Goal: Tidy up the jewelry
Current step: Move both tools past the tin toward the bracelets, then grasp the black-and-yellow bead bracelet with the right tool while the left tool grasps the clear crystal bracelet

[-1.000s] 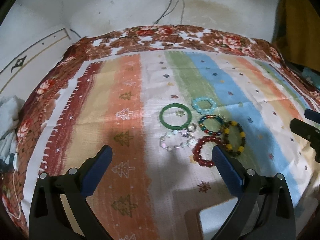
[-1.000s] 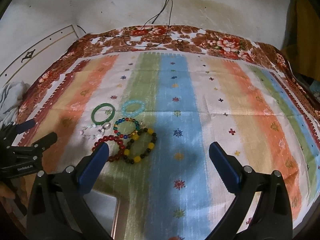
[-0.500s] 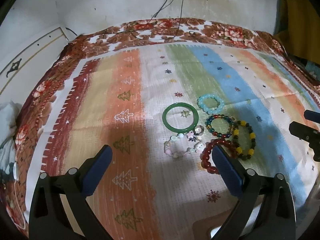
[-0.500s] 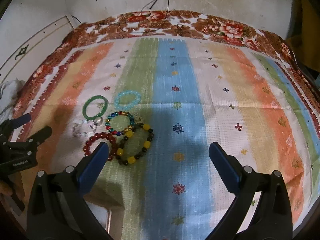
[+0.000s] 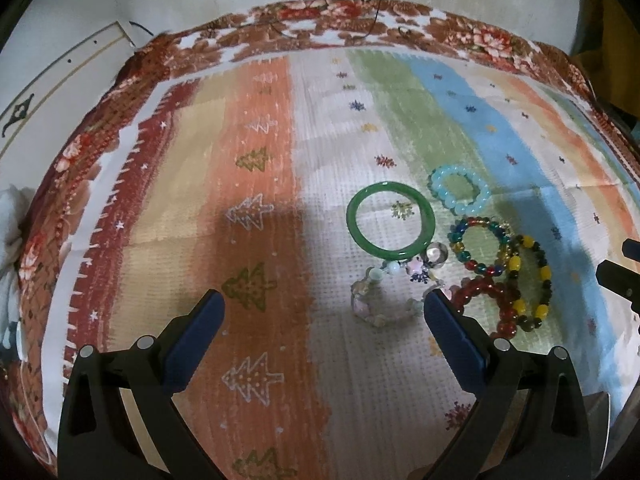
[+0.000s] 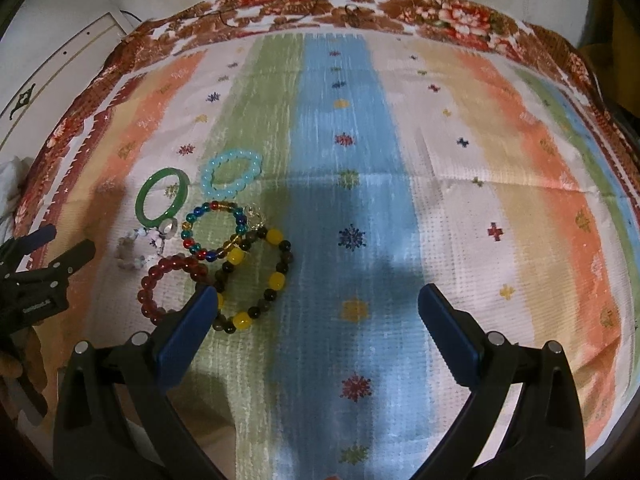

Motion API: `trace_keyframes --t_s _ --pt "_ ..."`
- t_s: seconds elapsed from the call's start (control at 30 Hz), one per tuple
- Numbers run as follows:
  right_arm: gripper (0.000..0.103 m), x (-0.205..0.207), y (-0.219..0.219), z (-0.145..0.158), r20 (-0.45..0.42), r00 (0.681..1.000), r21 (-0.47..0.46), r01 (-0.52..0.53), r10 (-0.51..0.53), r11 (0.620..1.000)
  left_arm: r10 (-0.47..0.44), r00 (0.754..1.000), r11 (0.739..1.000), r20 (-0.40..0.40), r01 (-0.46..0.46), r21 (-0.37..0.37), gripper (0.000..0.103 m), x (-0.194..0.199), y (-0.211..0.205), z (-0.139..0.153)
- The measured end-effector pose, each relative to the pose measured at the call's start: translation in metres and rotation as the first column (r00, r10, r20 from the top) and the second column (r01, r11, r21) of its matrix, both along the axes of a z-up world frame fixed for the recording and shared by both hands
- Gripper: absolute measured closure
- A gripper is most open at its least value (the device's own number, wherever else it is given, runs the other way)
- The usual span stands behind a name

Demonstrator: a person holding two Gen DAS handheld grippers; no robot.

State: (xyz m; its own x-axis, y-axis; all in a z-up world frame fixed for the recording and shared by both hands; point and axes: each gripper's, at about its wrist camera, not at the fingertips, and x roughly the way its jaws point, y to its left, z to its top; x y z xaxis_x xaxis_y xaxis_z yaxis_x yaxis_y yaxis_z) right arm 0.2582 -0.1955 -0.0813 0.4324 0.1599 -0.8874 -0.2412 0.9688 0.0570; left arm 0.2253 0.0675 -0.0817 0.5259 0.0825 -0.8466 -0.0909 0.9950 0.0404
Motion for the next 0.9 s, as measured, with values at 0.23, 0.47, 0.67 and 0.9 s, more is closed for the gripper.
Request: trace_keyframes --t_s 0.23,0.47,0.67,0.9 --pt "0.005 0.012 0.002 -0.015 -0.055 0.998 -0.012 0.011 -0.011 1.0 0.002 0.999 1.0 -0.039 -0.001 0.013 0.006 0.012 0.003 -0.011" --pt "0.005 0.021 0.009 -0.029 -0.094 0.996 -0.053 0.003 -0.008 0.999 -0.009 0.996 1.0 -0.088 0.007 -0.022 0.006 0.024 0.006 -0.025" --pt "0.005 0.029 0.014 -0.04 -0.12 0.993 -0.073 0.008 -0.017 0.997 -0.014 0.993 1.0 -0.118 0.012 -0.017 0.006 0.031 0.006 -0.035" --pt "0.005 0.036 0.017 -0.054 -0.149 0.989 -0.096 0.006 -0.02 0.995 -0.027 0.989 0.999 -0.145 0.023 -0.026 0.009 0.038 0.007 -0.045"
